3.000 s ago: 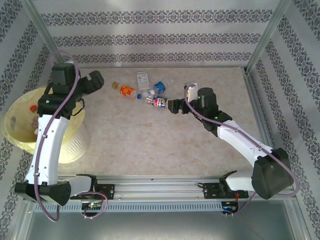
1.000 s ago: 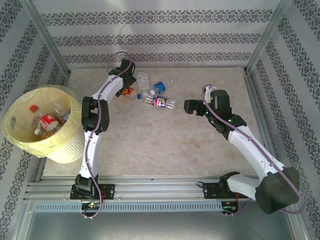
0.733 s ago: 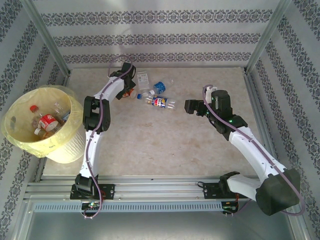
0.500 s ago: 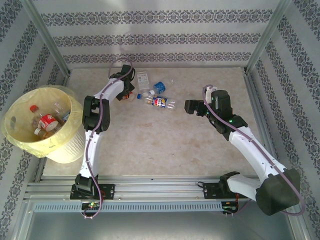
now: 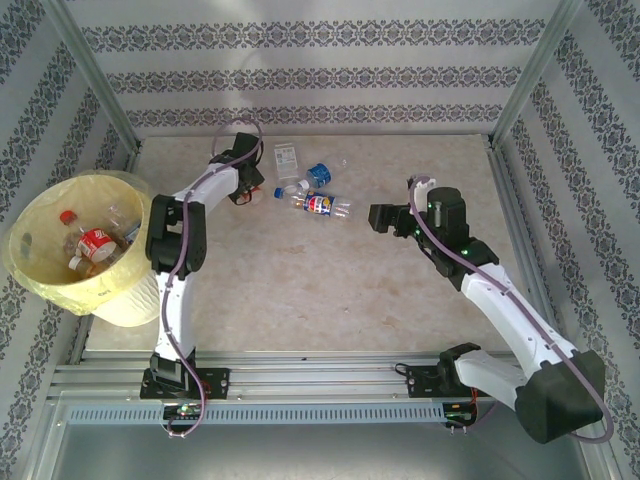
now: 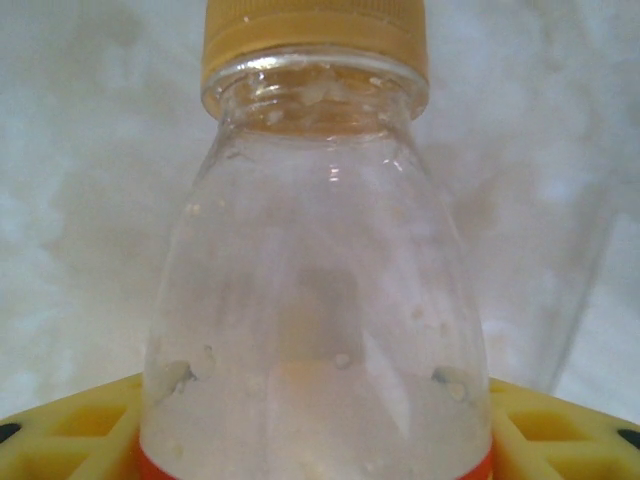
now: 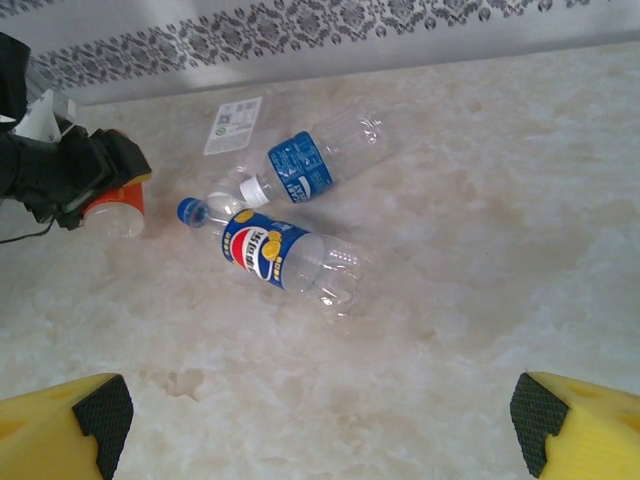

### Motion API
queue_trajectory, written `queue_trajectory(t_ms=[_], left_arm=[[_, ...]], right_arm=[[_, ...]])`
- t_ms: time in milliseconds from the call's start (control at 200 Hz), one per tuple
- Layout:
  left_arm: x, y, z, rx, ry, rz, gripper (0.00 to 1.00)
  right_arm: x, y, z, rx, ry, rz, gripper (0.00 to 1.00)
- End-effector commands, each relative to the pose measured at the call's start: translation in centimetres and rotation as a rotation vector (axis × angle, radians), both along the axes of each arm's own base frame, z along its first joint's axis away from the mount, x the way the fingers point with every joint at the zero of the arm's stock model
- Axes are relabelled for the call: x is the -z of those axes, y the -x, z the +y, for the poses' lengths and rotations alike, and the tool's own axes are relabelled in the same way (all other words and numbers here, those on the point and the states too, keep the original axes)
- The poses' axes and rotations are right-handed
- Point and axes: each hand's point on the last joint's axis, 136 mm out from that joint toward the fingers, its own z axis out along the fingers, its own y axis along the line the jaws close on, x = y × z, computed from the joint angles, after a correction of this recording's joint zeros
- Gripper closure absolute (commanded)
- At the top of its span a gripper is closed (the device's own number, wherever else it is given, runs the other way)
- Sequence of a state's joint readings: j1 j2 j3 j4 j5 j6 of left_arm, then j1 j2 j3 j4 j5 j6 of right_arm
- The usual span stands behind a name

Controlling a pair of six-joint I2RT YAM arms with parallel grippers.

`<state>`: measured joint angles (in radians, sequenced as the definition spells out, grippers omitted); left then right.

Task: Put the plastic bottles in the bin

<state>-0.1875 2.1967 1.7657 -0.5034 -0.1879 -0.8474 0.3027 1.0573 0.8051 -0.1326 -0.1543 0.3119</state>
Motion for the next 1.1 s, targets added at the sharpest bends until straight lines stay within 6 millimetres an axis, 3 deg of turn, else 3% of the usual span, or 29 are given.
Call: queue_trajectory(t_ms=[0, 195, 340, 550, 804, 1099], left_arm=[[-5.5, -0.5, 0.3, 0.045, -0.007, -0.139, 0.40], [-9.2, 1.2, -1.3, 0.136, 0.039, -0.205, 0.41], [-12.9, 1.8, -3.6, 0.271, 0.105, -0.265, 0.41], [-17.6, 3.2, -5.2, 0.403, 0.139, -0.321, 0.41], [-23.0, 6.0, -5.7, 0.523, 0.130, -0.376, 0.41], [-30.3, 11.2, -4.0, 0.559, 0.050, -0.487, 0.41]], right_arm=[[-1.5, 0.1, 0.5, -0.026, -0.055, -0.074, 0.02], [-2.5, 0.1, 1.9, -0.074, -0.081, -0.127, 0.02], [-3.2, 0.1, 3.5, -0.121, -0.089, -0.175, 0.02], [-3.9, -0.1, 5.5, -0.163, -0.081, -0.212, 0.02], [-3.9, -0.7, 7.0, -0.178, -0.058, -0.241, 0.02], [-5.2, -1.7, 8.5, -0.201, -0.082, -0.287, 0.02]])
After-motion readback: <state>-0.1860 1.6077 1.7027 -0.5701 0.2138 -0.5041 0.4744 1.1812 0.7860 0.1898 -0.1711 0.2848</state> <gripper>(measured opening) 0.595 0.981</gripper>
